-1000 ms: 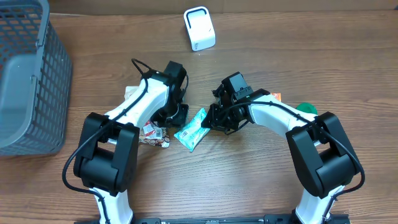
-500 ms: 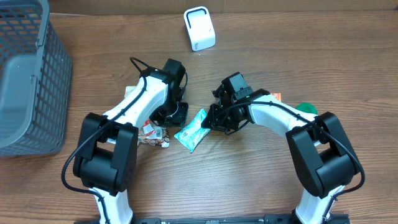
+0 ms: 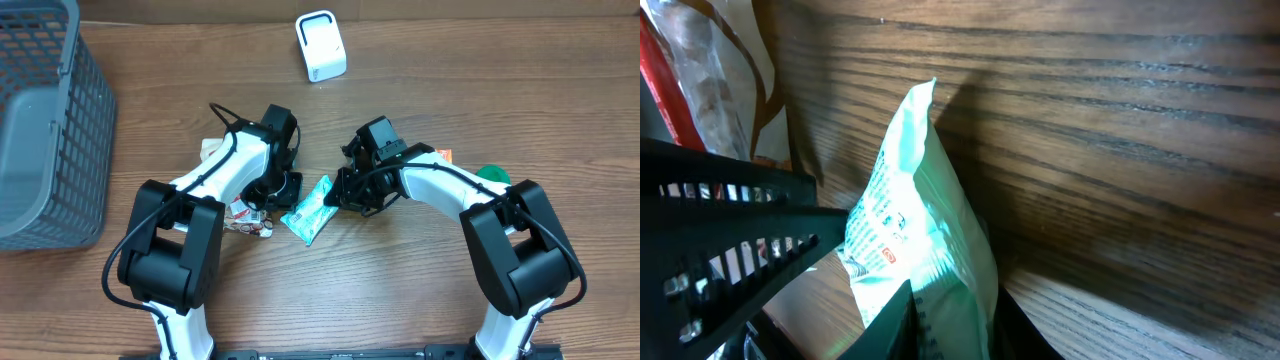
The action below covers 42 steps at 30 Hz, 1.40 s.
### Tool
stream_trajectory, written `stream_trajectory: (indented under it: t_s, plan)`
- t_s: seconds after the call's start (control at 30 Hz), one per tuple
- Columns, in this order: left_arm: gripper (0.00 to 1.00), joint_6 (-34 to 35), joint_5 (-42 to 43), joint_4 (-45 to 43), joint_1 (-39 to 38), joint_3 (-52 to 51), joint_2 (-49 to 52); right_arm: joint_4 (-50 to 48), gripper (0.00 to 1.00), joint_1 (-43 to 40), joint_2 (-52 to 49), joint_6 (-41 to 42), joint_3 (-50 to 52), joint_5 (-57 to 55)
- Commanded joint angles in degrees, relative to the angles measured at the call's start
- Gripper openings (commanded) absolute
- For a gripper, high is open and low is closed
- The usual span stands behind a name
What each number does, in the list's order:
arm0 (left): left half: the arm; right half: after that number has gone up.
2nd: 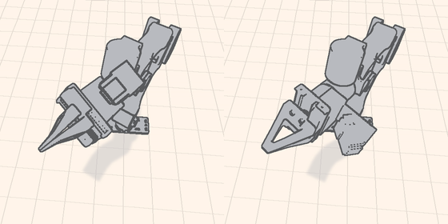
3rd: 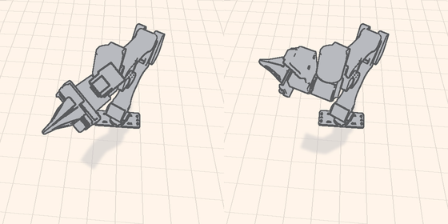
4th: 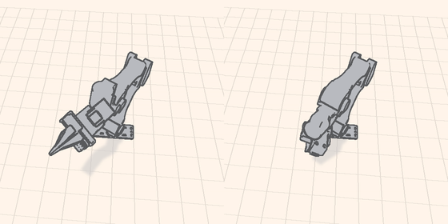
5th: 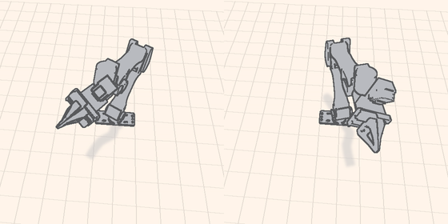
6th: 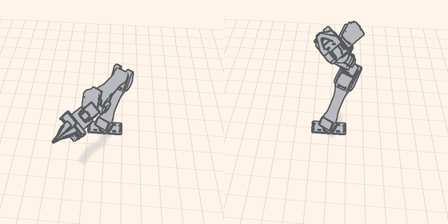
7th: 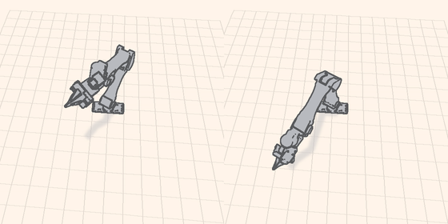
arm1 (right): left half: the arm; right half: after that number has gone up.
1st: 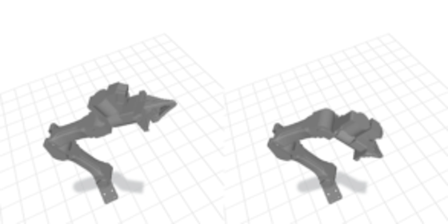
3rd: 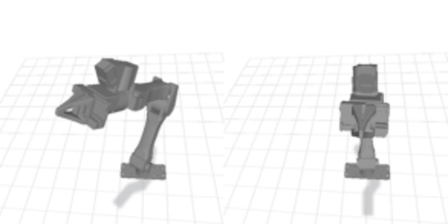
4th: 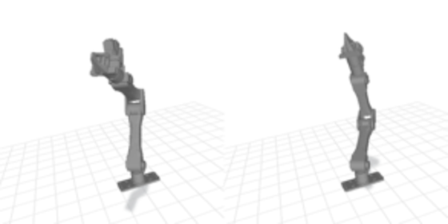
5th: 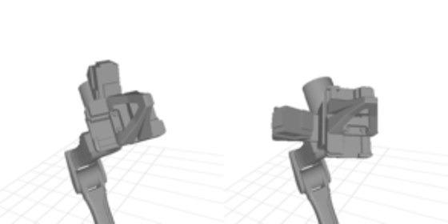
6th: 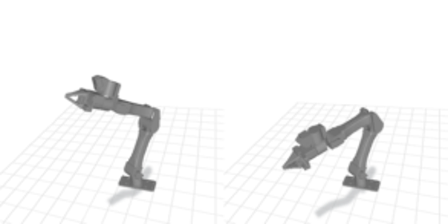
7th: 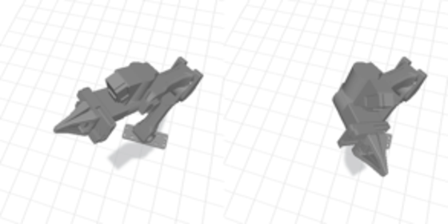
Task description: Scan the item barcode
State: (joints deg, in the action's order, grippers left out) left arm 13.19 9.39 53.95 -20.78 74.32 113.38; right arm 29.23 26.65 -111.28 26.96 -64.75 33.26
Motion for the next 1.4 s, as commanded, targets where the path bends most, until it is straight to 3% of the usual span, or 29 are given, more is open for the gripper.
stream_trajectory:
  t_s: [0.0, 0.23, 0.27, 0.33, 0.67, 0.9, 0.97, 1.0, 1.2, 1.37]
  plan:
    - [0.27, 1.25, -2.14, -0.5, 0.15, -1.33, 0.07, -0.24, 0.2, 0.22, 0.17, -0.42, 0.52, 0.9]
    - [0.16, 4.28, -12.46, -1.51, 0.24, -0.59, -0.17, -0.24, 0.21, 0.22, 0.17, -0.39, 0.52, 0.96]
    - [0.15, 4.42, -12.48, -1.57, 0.26, 0.07, -0.35, -0.31, 0.19, 0.22, 0.17, -0.39, 0.52, 0.96]
    - [0.14, 4.9, -12.55, -1.53, 0.37, 2.51, -1.44, -0.46, 0.04, 0.22, 0.17, -0.42, 0.52, 0.92]
    - [0.14, 5.03, -14.43, -1.68, 4.0, 17.92, -9.22, -0.24, 0.04, 0.22, 0.17, -1.99, 0.52, 0.94]
    - [0.44, 5.01, -17.11, -3.41, 10.47, 19.76, -9.57, -1.84, 0.04, 0.22, 0.17, -1.95, 0.44, 0.61]
    - [0.71, 5.01, -17.11, -3.5, 11.8, 19.76, -9.57, -1.7, 0.04, 0.22, 0.22, -3.32, -0.39, -0.7]
    - [1.0, 5.03, -17.09, -3.45, 12.44, 19.76, -9.57, -1.51, 0.04, 0.2, 0.42, -4.11, -1.05, -1.03]
    - [1.0, 5.03, -17.09, -3.43, 14.14, 19.76, -9.57, 6.27, 0.04, -0.61, 4.61, -10.69, -10.56, -8.11]
    - [1.0, 5.03, -17.07, -3.43, 14.1, 19.76, -9.57, 19.8, 0.04, -0.63, 7.15, -25.38, -28.81, -29.14]
